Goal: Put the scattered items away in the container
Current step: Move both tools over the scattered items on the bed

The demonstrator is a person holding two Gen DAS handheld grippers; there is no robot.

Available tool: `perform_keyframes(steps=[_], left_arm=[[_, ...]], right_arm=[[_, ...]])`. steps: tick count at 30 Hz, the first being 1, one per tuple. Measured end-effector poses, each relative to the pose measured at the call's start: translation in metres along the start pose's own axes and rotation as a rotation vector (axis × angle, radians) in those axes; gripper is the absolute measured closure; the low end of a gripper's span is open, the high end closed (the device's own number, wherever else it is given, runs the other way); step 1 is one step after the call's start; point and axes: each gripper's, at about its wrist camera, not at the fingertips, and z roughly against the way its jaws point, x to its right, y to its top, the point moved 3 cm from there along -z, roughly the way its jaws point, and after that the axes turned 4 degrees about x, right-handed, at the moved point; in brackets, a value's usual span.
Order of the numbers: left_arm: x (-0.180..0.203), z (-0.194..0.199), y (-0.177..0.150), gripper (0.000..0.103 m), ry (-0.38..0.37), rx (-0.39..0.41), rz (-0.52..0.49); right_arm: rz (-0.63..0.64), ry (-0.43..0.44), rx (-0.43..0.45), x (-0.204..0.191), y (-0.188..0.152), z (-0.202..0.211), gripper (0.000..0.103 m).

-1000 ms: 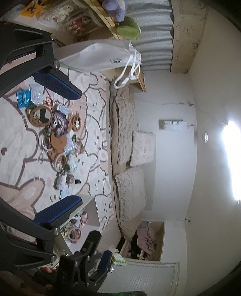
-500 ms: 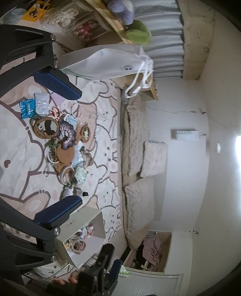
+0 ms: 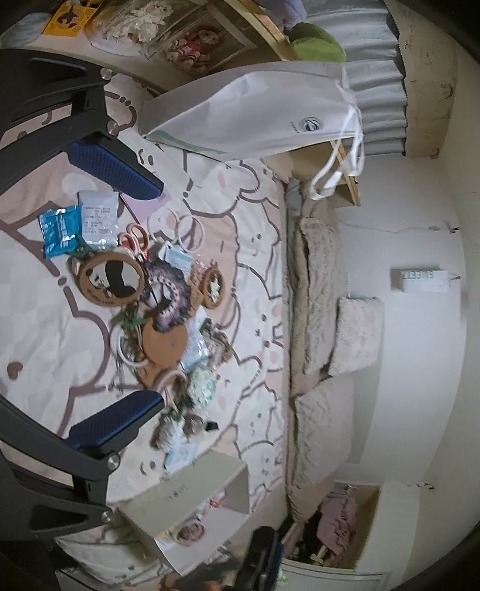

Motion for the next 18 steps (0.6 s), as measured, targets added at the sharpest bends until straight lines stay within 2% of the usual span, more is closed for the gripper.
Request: perform_keyframes(steps=[9,18], left_arm=[[-0.026,-0.045,-0.034,0.000,0.031,-0.102,0.053],[-0.050,-0.084,-0.078,0.000,0.075,-0.223,0.085]], right_arm=[[-0.046,0.024,-0.033,0.019,-0.009,-0.048,0.000],[-0.071,0.010,-0.107,0.035,-0.028,-0.092,0.000]])
